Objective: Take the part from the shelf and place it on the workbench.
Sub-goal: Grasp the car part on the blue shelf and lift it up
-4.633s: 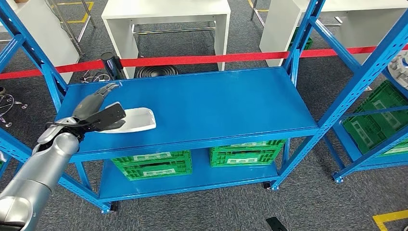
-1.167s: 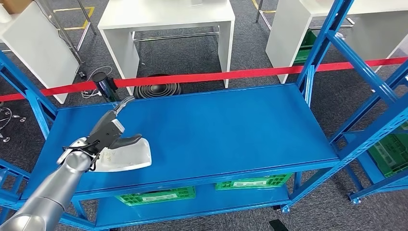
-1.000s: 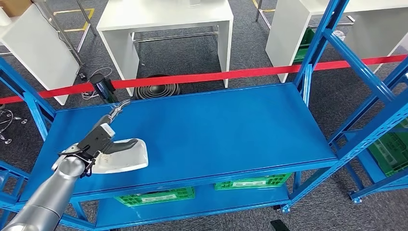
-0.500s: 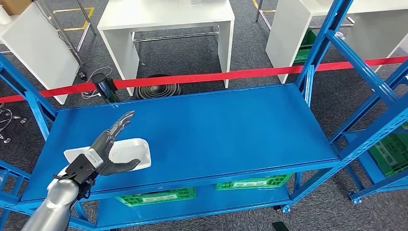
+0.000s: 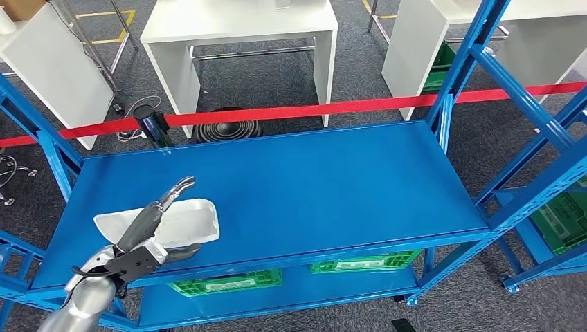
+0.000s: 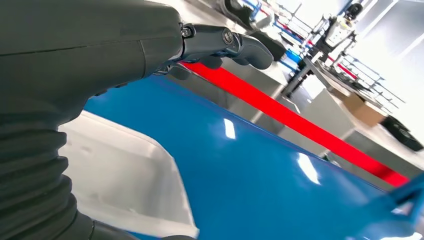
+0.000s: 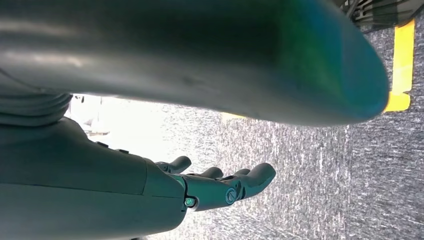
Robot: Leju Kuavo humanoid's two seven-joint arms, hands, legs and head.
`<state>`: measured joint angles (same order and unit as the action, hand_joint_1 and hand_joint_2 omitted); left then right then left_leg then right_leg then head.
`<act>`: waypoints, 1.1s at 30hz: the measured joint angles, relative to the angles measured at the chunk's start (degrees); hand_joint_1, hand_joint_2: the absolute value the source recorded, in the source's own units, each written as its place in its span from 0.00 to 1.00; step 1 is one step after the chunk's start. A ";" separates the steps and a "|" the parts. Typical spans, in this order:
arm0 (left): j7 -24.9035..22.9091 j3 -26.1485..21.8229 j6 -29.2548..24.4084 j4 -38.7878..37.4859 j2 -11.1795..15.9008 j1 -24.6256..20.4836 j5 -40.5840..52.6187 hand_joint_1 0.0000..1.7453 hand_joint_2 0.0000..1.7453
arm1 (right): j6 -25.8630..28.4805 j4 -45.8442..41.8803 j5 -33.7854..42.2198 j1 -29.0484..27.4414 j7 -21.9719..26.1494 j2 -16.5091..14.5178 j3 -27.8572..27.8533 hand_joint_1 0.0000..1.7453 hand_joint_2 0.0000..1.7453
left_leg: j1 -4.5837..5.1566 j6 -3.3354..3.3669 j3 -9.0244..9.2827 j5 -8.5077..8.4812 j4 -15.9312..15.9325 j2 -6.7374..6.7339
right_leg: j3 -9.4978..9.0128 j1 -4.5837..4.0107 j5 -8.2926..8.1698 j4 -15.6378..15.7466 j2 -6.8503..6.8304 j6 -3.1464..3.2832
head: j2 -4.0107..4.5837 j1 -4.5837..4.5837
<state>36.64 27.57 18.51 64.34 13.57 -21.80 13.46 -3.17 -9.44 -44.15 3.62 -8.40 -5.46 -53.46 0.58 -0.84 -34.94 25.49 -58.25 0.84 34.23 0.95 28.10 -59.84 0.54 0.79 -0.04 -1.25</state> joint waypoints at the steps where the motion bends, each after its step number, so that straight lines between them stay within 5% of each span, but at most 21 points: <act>1: 0.11 0.02 -0.95 -0.46 0.08 -0.07 1.16 0.00 1.00 | 0.00 0.00 -0.05 0.00 0.08 -0.01 -0.01 0.00 0.00 | 0.00 0.00 0.00 0.00 0.00 0.00 | 0.00 0.00 0.00 0.00 0.00 0.00 | 0.00 0.00; 11: -1.23 0.53 -10.83 -7.01 0.19 -2.76 12.95 0.00 1.00 | 0.02 0.00 -0.39 0.04 -0.24 -0.03 -0.67 0.00 0.00 | 0.00 0.00 0.03 0.00 -0.01 -0.01 | 0.00 0.00 0.00 0.00 0.00 0.00 | 0.00 0.00; 23: -0.84 1.19 -11.76 -12.66 0.24 -4.16 16.41 0.00 1.00 | 0.00 0.00 -1.01 0.05 -0.52 -0.03 -1.42 0.00 0.00 | 0.00 0.00 0.03 0.00 -0.01 -0.02 | -0.01 0.00 0.00 0.00 0.00 0.00 | 0.00 0.00; 27: 2.31 0.40 -5.74 -12.36 0.14 -3.38 5.36 0.00 1.00 | 0.04 0.00 -1.04 0.05 -0.52 -0.04 -1.46 0.00 0.00 | 0.00 0.00 0.04 0.00 -0.01 -0.01 | -0.03 0.00 0.00 0.00 0.02 0.00 | 0.00 0.00; 33: 3.64 -7.31 5.19 -6.60 -1.05 -0.74 -16.27 0.00 1.00 | 0.09 0.00 -1.42 0.06 -0.56 -0.11 -1.51 0.00 0.00 | 0.00 0.02 0.05 0.02 -0.01 -0.02 | -0.04 0.00 0.01 0.00 0.01 -0.01 | 0.00 0.00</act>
<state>40.28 20.26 23.71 57.74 12.52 -22.53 -2.81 -3.08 -9.44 -45.57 3.68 -8.96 -5.57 -54.97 0.58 -0.82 -34.89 25.51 -58.25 0.82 34.19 0.95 28.12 -59.84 0.55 0.78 -0.04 -1.25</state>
